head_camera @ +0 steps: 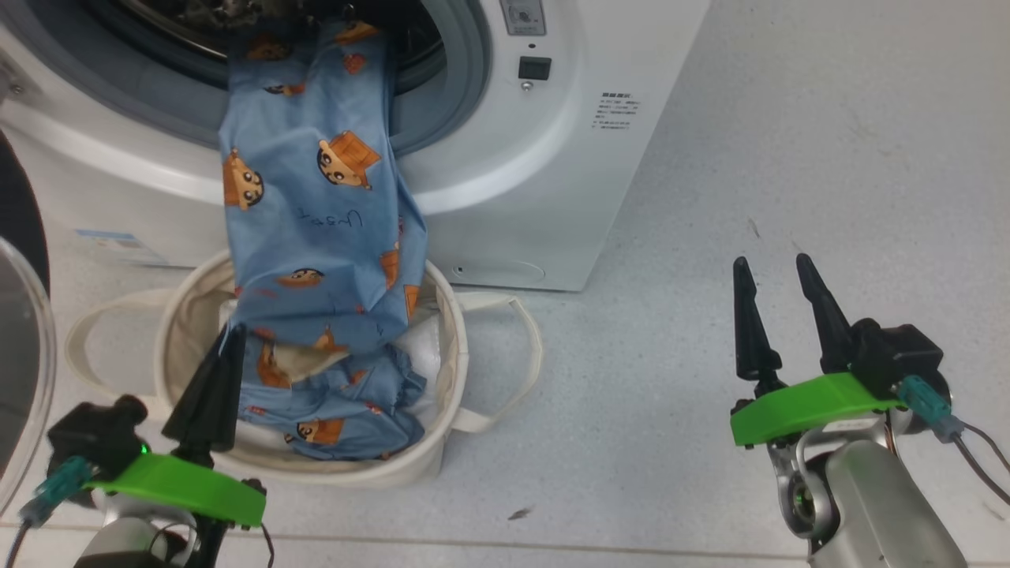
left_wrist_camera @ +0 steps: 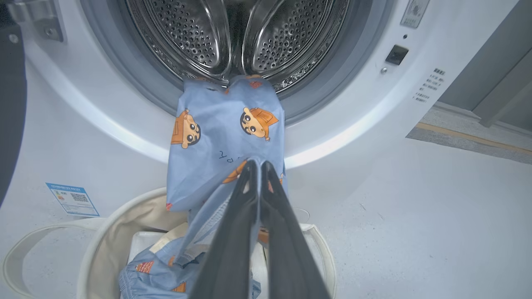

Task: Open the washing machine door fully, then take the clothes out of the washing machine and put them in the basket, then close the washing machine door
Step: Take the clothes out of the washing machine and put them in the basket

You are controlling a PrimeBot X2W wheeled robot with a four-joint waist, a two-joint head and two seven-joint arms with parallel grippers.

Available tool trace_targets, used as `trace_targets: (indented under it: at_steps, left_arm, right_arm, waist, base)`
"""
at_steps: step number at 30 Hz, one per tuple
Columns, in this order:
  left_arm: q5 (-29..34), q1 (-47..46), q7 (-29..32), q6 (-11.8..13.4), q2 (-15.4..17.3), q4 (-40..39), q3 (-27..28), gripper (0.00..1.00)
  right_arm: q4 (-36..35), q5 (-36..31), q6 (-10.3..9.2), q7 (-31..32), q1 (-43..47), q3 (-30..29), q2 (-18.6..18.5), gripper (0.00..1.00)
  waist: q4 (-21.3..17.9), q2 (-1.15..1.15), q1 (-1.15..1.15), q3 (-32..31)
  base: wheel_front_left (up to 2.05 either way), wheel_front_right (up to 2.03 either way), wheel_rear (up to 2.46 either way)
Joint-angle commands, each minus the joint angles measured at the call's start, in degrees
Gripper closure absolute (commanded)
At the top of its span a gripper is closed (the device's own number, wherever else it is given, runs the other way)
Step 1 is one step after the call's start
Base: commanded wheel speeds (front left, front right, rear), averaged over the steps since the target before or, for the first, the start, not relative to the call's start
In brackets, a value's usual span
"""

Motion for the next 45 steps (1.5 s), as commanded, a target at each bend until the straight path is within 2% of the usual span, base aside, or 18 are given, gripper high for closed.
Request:
trace_targets:
  at_steps: [1, 3, 5, 7, 14, 18, 30, 31, 32, 33, 34, 35, 39, 45]
  left_arm:
    - [-0.7, -3.5, -0.4, -0.5, 0.7, 2.6, 1.7, 1.0]
    - [0.3, -5.3, -0.5, -0.8, 0.8, 9.7, 0.4, 1.0]
    - [-0.8, -8.9, -0.7, -1.1, -0.7, 19.7, -0.5, 1.0]
    - [-1.3, -11.4, -0.8, -1.3, -1.6, 26.2, -1.3, 1.0]
    - [-6.0, -18.6, -0.8, -1.4, -3.7, 43.1, -4.2, 1.0]
    - [-11.1, -21.4, -0.8, -1.4, -4.8, 49.3, -5.7, 1.0]
    - [-18.1, -28.6, 0.7, -1.4, -3.2, 60.9, -9.6, 1.0]
    - [-18.5, -28.8, 0.6, -1.4, -3.1, 61.4, -9.6, 0.93]
    - [-19.0, -29.0, 0.5, -1.4, -3.0, 61.5, -9.6, 0.65]
    - [-19.3, -29.1, 0.4, -1.4, -3.0, 61.7, -9.6, 0.27]
    - [-19.1, -29.0, 0.3, -1.4, -2.9, 61.7, -10.4, 0.05]
    - [-19.1, -28.9, 0.2, -1.4, -3.0, 61.7, -10.9, 0.0]
    - [-19.6, -28.5, -0.1, -1.4, -2.8, 62.2, -11.7, 0.0]
    - [-16.8, -27.5, -0.1, -1.4, -2.2, 64.1, -15.4, 0.0]
  right_arm:
    - [-2.1, 0.1, 0.05, -0.3, -1.1, 1.0, -0.3, 0.0]
    - [-2.2, 0.0, 0.05, -0.3, -1.3, 1.0, -0.4, 0.0]
    - [-2.5, -0.1, 0.05, -0.3, -1.7, 0.8, -0.4, 0.0]
    - [-2.7, -0.1, 0.05, -0.3, -2.0, 0.8, -0.5, 0.0]
    - [-3.5, -0.5, 0.05, -0.3, -3.3, 0.6, -0.3, 0.0]
    - [-4.1, -0.7, 0.05, -0.3, -3.7, 0.0, -0.3, 0.0]
    - [-6.4, -1.3, 0.05, -0.3, -4.9, -1.2, 0.2, 0.0]
    - [-6.4, -1.3, 0.05, -0.3, -5.0, -1.2, 0.3, 0.0]
    - [-6.5, -1.4, 0.05, -0.3, -5.1, -1.3, 0.4, 0.0]
    - [-6.5, -1.4, 0.05, -0.3, -5.1, -1.4, 0.5, 0.0]
    - [-6.5, -1.4, 0.05, -0.3, -5.1, -1.4, 0.5, 0.0]
    - [-6.4, -1.5, 0.05, -0.3, -5.1, -1.6, 0.5, 0.0]
    - [-6.2, -1.6, 0.05, -0.3, -4.8, -1.8, 0.6, 0.0]
    - [-5.4, -1.4, 0.05, -0.3, -4.6, -1.0, 0.6, 0.0]
  waist:
    - [-0.4, 0.0, 0.0, 0.5]
    - [-0.7, 0.0, 0.0, 1.1]
    - [-0.9, 0.0, 0.0, 2.1]
    - [-1.1, 0.0, 0.0, 2.8]
    - [-2.5, 0.0, 0.0, 5.8]
    - [-3.6, 0.0, 0.0, 7.5]
    - [-5.7, 0.0, 0.0, 12.5]
    - [-5.8, 0.0, 0.0, 12.6]
    - [-5.9, 0.0, 0.0, 12.6]
    - [-5.9, 0.0, 0.0, 12.6]
    - [-5.9, 0.0, 0.0, 12.5]
    - [-5.9, 0.0, 0.0, 12.3]
    - [-5.5, 0.0, 0.0, 11.5]
    - [-4.8, 0.0, 0.0, 8.8]
  base:
    - [0.0, 0.0, 0.0]
    - [0.0, 0.0, 0.0]
    - [0.0, 0.0, 0.0]
    - [0.0, 0.0, 0.0]
    - [0.0, 0.0, 0.0]
    - [0.0, 0.0, 0.0]
    - [0.0, 0.0, 0.0]
    - [0.0, 0.0, 0.0]
    - [0.0, 0.0, 0.0]
    - [0.0, 0.0, 0.0]
    - [0.0, 0.0, 0.0]
    - [0.0, 0.0, 0.0]
    - [0.0, 0.0, 0.0]
    - [0.0, 0.0, 0.0]
